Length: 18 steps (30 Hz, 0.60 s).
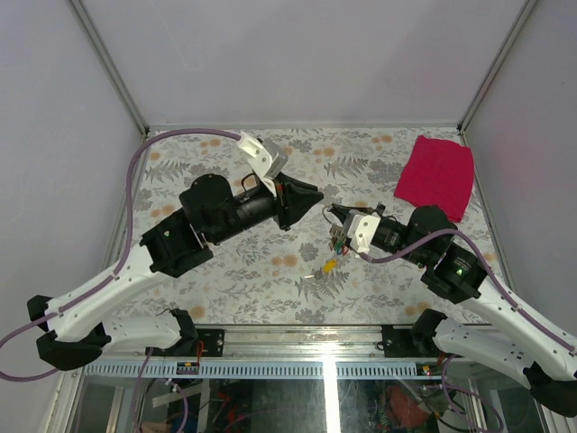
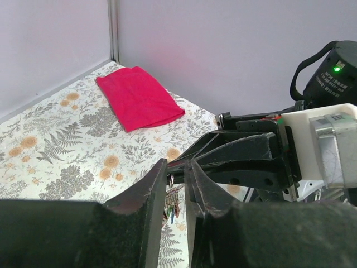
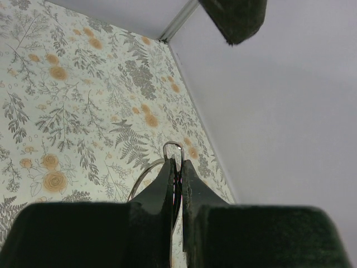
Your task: Put the keys on the keyring
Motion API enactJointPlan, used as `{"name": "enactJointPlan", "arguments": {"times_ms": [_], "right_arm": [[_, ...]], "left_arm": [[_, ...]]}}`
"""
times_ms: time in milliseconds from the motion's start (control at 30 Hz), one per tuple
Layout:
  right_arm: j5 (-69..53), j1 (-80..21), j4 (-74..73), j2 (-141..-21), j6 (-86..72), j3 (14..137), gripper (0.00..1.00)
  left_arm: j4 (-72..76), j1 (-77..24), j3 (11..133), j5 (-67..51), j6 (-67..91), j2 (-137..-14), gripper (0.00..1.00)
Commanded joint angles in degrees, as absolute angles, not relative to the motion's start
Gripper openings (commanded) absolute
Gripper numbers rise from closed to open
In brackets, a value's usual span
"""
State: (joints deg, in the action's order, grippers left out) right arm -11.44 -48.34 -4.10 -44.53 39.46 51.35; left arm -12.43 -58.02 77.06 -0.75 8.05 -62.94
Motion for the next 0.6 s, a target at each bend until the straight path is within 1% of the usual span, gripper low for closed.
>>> {"name": "enactJointPlan", "arguments": {"times_ms": [0, 200, 567], "right_arm": [[-11.07, -48.47, 0.13, -43.86, 40.09, 54.58, 0.0], [-10.91, -48.45, 1.11, -43.38, 39.72, 54.67, 0.0], [-10.62, -48.49, 2.91, -43.02, 39.2, 54.65, 0.0]], "left_arm": [[-10.05, -57.87, 77.04, -0.45, 7.51, -64.4, 0.22], [-10.74, -57.9, 76.98, -2.81, 8.12, -66.33, 0.3], [-11.17, -57.92, 75.65, -3.98, 8.72, -67.9, 0.3]]}}
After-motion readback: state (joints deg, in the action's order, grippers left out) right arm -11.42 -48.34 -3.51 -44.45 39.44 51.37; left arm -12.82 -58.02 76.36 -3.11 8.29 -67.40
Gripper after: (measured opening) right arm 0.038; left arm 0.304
